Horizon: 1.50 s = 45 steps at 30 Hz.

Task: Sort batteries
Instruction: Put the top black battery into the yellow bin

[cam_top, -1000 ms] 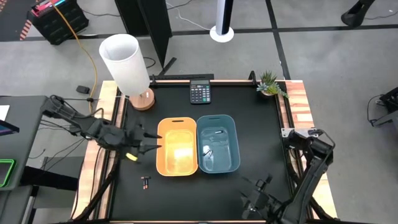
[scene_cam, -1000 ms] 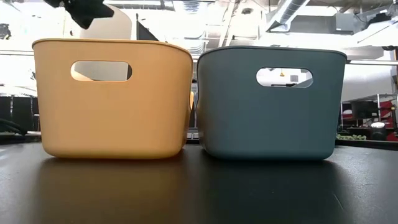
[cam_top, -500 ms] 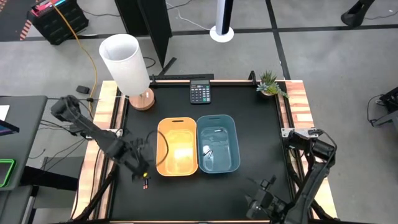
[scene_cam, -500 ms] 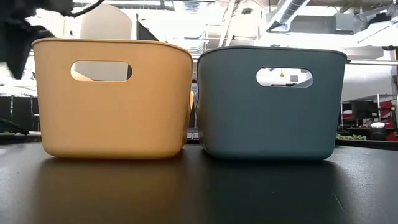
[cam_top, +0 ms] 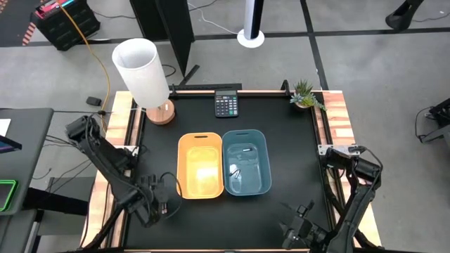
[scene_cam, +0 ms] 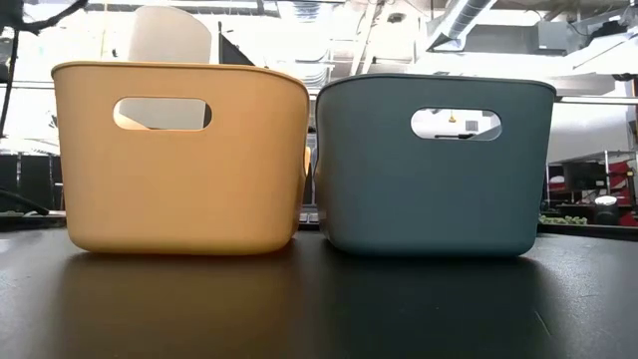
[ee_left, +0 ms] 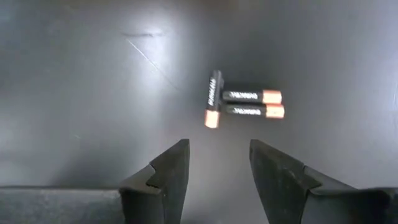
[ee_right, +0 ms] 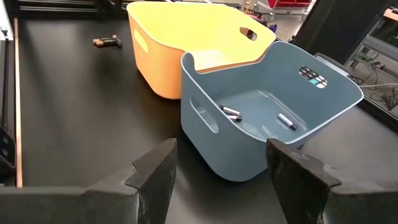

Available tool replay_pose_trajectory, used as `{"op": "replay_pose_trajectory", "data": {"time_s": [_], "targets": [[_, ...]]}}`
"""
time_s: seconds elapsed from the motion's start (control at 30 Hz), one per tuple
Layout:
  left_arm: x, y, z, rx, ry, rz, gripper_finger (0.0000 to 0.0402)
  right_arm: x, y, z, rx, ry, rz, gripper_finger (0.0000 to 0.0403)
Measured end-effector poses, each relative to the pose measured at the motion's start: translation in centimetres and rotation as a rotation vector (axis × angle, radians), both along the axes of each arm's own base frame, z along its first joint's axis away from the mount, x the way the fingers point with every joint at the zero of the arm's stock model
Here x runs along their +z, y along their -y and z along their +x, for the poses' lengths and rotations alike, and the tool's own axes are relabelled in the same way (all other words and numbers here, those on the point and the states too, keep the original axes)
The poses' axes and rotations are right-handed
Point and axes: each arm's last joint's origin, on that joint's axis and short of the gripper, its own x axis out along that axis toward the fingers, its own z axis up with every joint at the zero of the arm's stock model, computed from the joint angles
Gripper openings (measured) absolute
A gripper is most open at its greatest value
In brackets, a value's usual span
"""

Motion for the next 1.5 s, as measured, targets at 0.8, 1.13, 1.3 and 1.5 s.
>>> {"op": "replay_pose_trajectory", "data": {"time_s": [0.8,1.13,1.3,1.5], "targets": [[-4.3,0.4,-1.7,-0.020,0.085,0.039,0.0164,0.0,0.3,0.5,-0.018,0.001,0.004,0.0260],[-4.6,0.4,-1.7,-0.036,0.097,0.041,0.0164,0.0,0.4,0.7,-0.023,0.002,0.006,0.0260],[-5.5,-0.1,-2.0,-0.014,0.088,0.039,0.0164,0.0,0.4,0.7,-0.023,0.002,0.006,0.0260],[-5.7,0.0,-1.9,-0.021,0.113,0.026,0.0164,0.0,0.4,0.8,-0.026,0.002,0.006,0.0260]]}}
